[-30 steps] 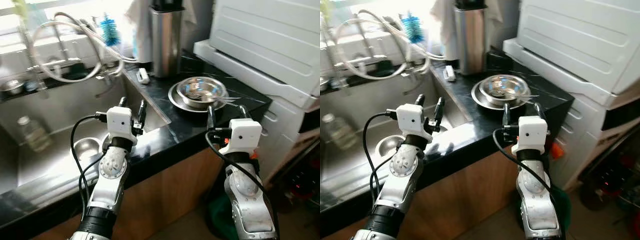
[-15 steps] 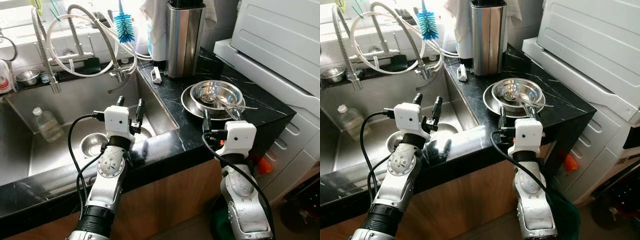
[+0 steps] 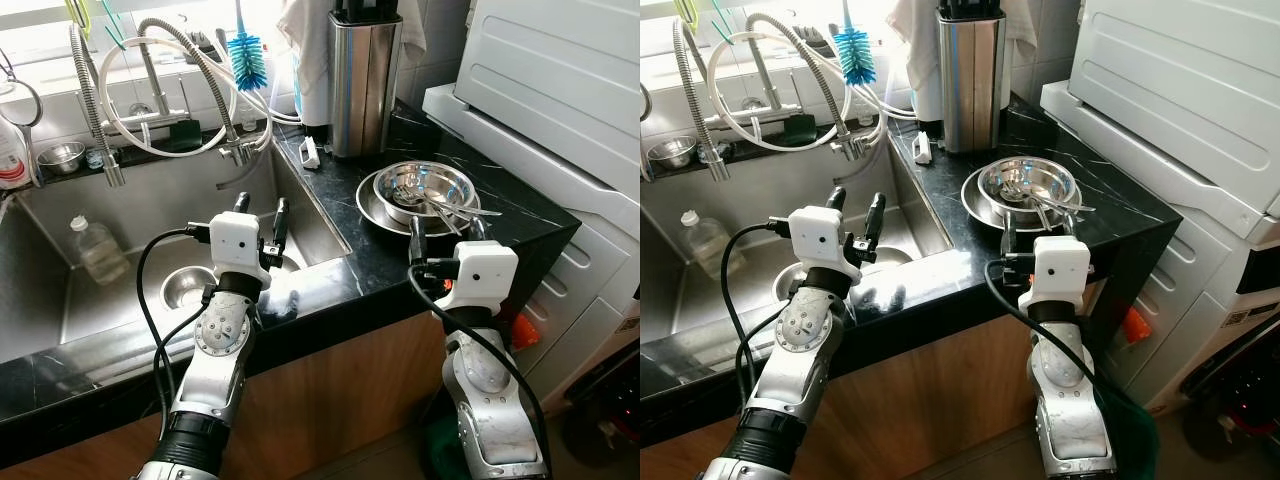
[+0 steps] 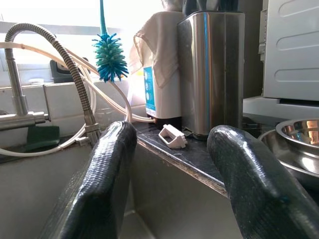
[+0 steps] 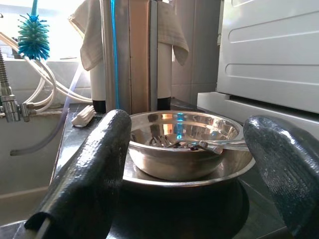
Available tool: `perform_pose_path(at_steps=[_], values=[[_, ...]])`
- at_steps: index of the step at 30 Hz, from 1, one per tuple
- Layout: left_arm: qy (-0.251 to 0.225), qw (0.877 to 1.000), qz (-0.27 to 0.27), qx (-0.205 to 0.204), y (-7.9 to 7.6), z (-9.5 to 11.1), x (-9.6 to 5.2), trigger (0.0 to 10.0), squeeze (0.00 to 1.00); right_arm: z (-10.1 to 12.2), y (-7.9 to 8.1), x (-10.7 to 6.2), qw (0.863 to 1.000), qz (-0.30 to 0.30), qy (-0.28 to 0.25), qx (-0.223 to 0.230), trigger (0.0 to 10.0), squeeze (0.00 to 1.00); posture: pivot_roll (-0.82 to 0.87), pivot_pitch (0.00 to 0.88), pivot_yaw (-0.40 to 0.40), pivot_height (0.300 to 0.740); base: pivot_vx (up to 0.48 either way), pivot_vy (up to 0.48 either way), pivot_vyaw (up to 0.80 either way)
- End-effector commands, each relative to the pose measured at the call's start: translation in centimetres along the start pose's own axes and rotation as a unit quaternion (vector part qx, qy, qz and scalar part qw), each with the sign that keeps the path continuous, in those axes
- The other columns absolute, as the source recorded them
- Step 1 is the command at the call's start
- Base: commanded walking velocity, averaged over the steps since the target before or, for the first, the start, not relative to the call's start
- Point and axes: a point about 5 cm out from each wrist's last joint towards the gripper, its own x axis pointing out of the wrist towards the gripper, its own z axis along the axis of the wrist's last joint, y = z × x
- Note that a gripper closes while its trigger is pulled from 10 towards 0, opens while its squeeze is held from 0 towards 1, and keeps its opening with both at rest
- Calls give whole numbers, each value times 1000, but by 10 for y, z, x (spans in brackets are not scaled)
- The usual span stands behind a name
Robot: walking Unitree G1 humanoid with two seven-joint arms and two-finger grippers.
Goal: Kitchen organization
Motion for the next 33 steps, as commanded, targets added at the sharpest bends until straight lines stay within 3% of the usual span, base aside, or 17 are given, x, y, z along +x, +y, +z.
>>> perform_pose_path(at_steps=[1, 4, 5, 6, 7, 33], values=[[2, 1000, 4, 2, 2, -1, -1, 10000, 0, 0, 0, 2, 1000, -2, 0, -2, 10000, 0, -168, 0, 44, 740, 0, 0, 0], [2, 1000, 4, 2, 2, -1, -1, 10000, 0, 1, 0, 3, 1000, -3, -2, -2, 10000, 0, -168, 0, 43, 740, 0, 0, 0], [2, 1000, 4, 3, 2, -1, -1, 10000, 0, 1, 0, 3, 1000, -5, -3, -2, 8549, 0, -168, 0, 44, 740, 0, 0, 0], [2, 1000, 4, 3, 2, -1, -1, 10000, 0, 1, 0, 3, 1000, -6, -3, -1, 8549, 0, -168, 0, 44, 740, 0, 0, 0], [2, 1000, 4, 3, 2, -1, -2, 10000, 0, 1, 0, 3, 1000, -7, -4, -1, 0, 0, -168, 0, 46, 740, 0, 0, 0], [5, 1000, 4, 4, 2, -3, -3, 10000, 0, 1, 0, 5, 1000, -5, -7, 0, 0, 0, -167, 0, 43, 740, 0, 0, 0]])
